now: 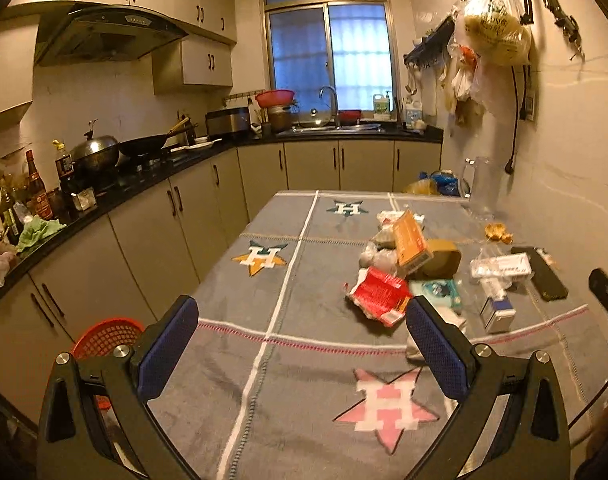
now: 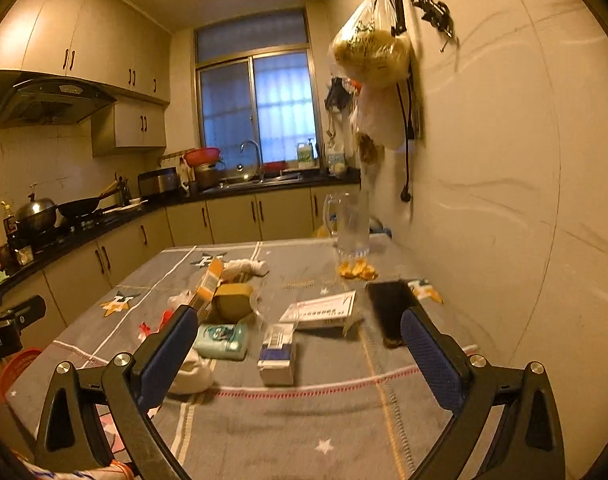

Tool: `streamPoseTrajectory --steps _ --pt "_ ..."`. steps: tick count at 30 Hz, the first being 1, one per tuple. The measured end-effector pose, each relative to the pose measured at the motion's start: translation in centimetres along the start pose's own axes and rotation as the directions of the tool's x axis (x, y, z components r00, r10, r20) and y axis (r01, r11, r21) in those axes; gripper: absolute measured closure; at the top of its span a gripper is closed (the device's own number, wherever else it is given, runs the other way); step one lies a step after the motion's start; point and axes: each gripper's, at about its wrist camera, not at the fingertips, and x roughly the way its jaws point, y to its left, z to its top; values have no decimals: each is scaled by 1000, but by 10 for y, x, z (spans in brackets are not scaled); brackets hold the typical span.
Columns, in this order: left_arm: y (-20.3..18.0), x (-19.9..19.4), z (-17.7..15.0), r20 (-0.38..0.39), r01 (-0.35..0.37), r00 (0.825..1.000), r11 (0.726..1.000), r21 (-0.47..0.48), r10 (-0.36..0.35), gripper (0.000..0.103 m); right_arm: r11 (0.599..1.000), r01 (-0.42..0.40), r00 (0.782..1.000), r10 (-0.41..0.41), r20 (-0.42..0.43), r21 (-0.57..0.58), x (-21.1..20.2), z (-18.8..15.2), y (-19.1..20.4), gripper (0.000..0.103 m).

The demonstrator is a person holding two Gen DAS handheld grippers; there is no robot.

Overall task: Collect trash
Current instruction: 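Move the left tool toward the crumpled white tissue on the table, then grasp the white tissue with the left tool while the right tool grasps the blue-white medicine box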

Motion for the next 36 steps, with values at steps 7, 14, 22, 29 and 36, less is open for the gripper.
streamPoseTrajectory --steps 7,14,22,29,36 --pt "1 9 -12 -79 -14 997 1000 14 15 0 1000 -13 999 12 -51 -16 1 -9 5 0" --pt "15 30 -23 -188 3 982 998 -56 -13 0 1000 -29 997 28 -76 -8 3 -14 7 0" --pt "13 39 -28 -173 4 985 1000 -18 -7 0 1000 -28 993 29 -117 8 20 -19 5 0" --pt "-15 48 -24 -171 129 979 988 89 -112 0 999 -31 979 36 -201 30 49 -28 -12 0" --pt "-65 80 -23 -240 329 928 929 166 -286 0 993 -76 955 100 -280 94 86 -29 -37 1"
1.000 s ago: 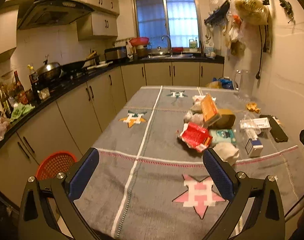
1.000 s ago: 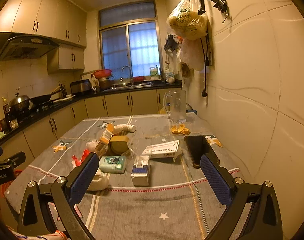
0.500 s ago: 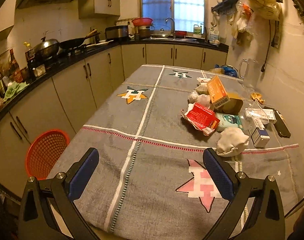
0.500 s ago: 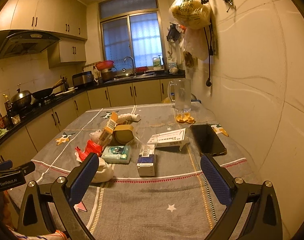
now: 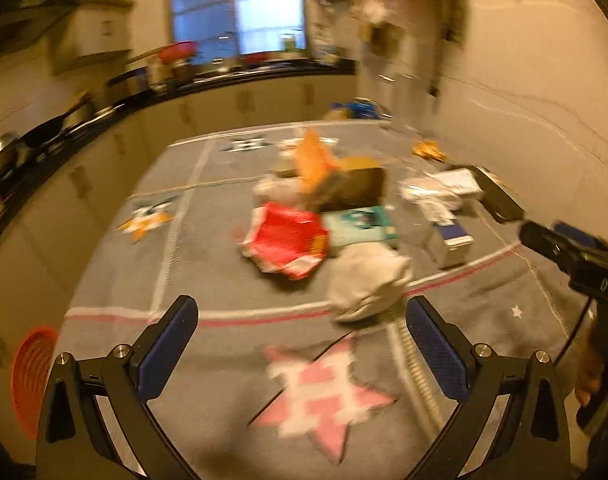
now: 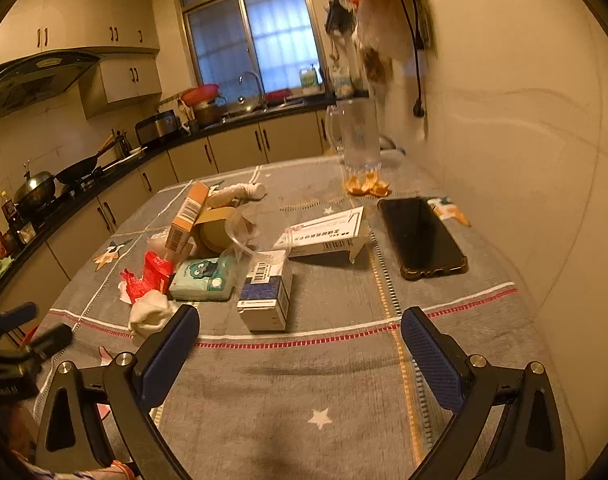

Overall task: Collect trash
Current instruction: 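Grasp the white tissue with the left tool while the right tool grasps the blue-white medicine box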

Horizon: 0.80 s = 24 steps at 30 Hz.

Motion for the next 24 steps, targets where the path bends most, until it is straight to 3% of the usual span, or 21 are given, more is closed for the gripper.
streamPoseTrajectory --steps 3,7,11,12,16,18,21,24 --pt "-18 27 10 -32 24 999 997 70 -22 0 998 -59 997 60 -41 20 15 9 -6 5" --pt "-26 56 19 -90 72 994 994 80 -65 2 987 -142 981 150 -121 70 42 20 -12 18" --pt "-31 76 25 -126 118 986 990 75 -108 6 978 -187 962 200 -184 88 69 24 -8 18" --pt "-32 80 25 -136 121 985 990 74 -110 9 979 -186 960 200 -194 86 74 24 -7 18" --pt "-34 97 21 -212 156 967 986 52 -142 47 981 -182 950 194 -246 71 99 24 2 18" --pt "-32 97 19 -209 160 966 987 29 -150 51 982 -175 947 186 -261 65 106 24 6 20" --pt "-28 91 18 -202 162 966 987 1 -159 60 984 -165 940 176 -294 61 115 22 11 32" --pt "-18 73 17 -171 162 971 986 -45 -167 62 983 -167 928 184 -323 79 119 19 12 58"
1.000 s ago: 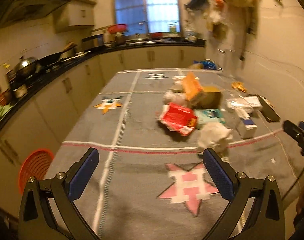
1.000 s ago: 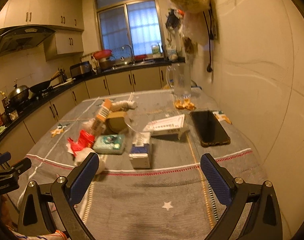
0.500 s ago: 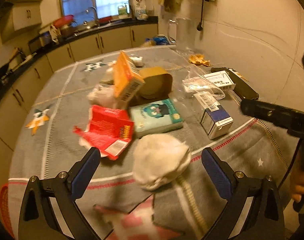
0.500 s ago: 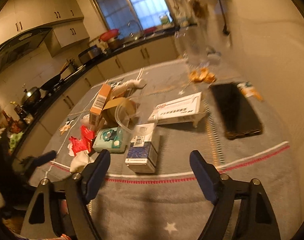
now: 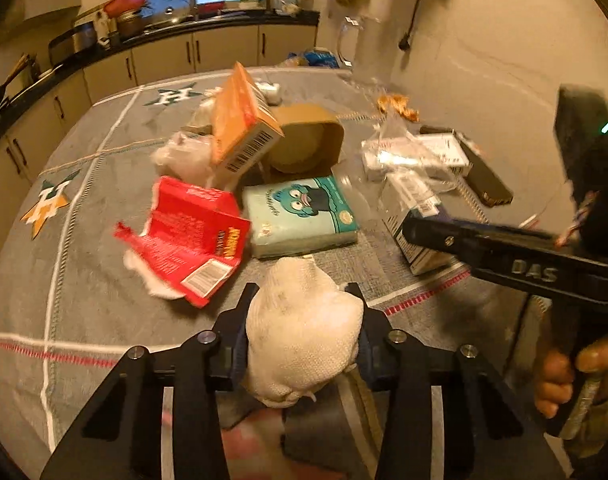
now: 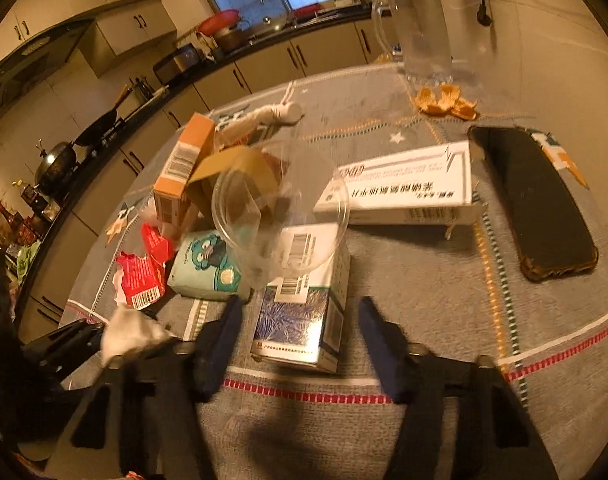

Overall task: Collect trash
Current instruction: 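Grasp the white tissue with the left tool while the right tool grasps the blue-white medicine box, then carry both items to the red wastebasket and open both tools to drop them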

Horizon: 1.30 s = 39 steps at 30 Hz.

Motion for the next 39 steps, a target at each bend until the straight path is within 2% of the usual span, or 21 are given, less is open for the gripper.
streamPoseTrajectory --steps 8,13,15,19,21,24,29,31,34,36,39 --pt "20 -62 -13 119 -14 993 997 -80 24 62 996 -68 998 67 10 65 -22 -14 -5 62" --pt "46 -97 -28 172 -34 983 988 -152 60 62 979 -169 986 170 5 113 -41 -28 -2 62" --pt "59 -109 -34 186 -47 979 981 -189 82 62 968 -221 975 223 1 122 -48 -33 4 62" --pt "95 -134 -51 213 -101 963 955 -279 165 62 962 -259 966 260 -7 89 -57 -39 26 62" --pt "119 -148 -62 213 -148 950 931 -333 227 62 961 -271 962 272 -14 56 -58 -40 42 62" --pt "161 -168 -81 186 -233 924 878 -419 334 62 954 -301 953 300 -28 -7 -58 -40 75 62" --pt "230 -190 -121 102 -373 863 761 -531 495 62 925 -358 933 350 -83 -127 -44 -41 142 62" --pt "255 -193 -136 66 -403 848 720 -565 526 62 909 -379 925 363 -115 -174 -33 -42 171 62" --pt "293 -197 -156 27 -419 835 667 -616 550 62 876 -418 906 385 -174 -239 -10 -43 222 62" --pt "312 -198 -167 8 -427 829 643 -636 559 62 854 -446 892 398 -214 -269 8 -46 256 62" --pt "344 -195 -177 -16 -421 833 617 -665 552 62 817 -499 860 424 -284 -290 43 -53 311 62"
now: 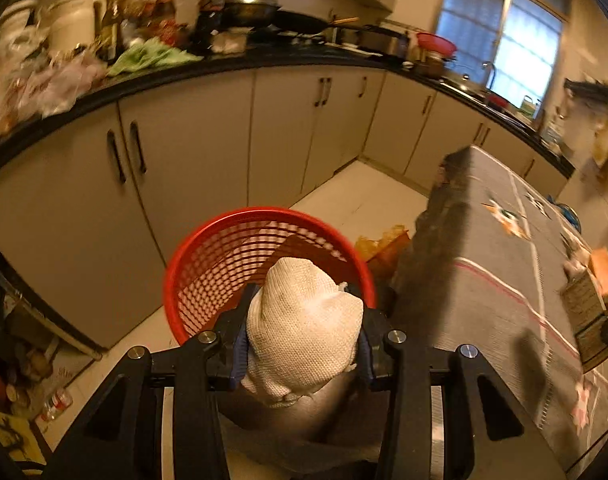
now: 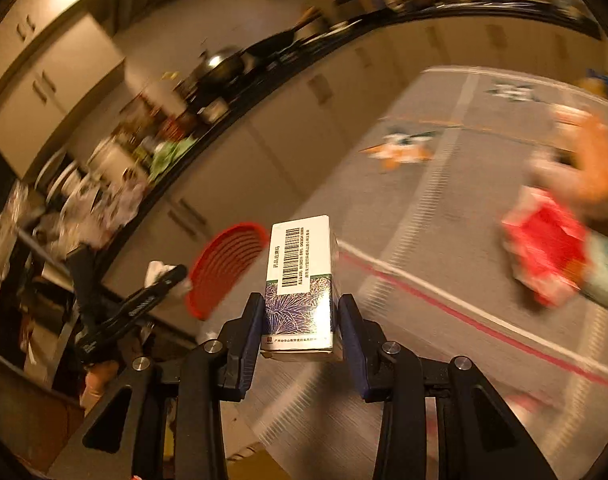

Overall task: Collect trash
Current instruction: 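Carry both items to the red wastebasket and open both tools to drop them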

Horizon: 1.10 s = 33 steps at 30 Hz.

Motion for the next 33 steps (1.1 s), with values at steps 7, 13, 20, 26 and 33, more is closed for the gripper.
streamPoseTrajectory --steps 7,13,20,26,33 --pt "31 21 12 -19 -14 1000 1000 -20 14 58 993 -107 991 103 -90 -49 109 30 53 62" --pt "50 33 19 -27 12 1000 999 -47 -13 49 991 -117 986 108 -127 -64 174 39 77 51" --pt "81 46 16 -34 -18 999 992 -126 14 39 995 -76 989 68 -130 -58 165 30 66 44" --pt "113 75 7 -92 -139 988 973 -185 123 39 996 -19 999 14 -52 -93 113 18 52 40" --pt "118 109 -17 -237 -91 971 962 -256 29 60 996 23 1000 -23 3 -84 71 3 36 40"
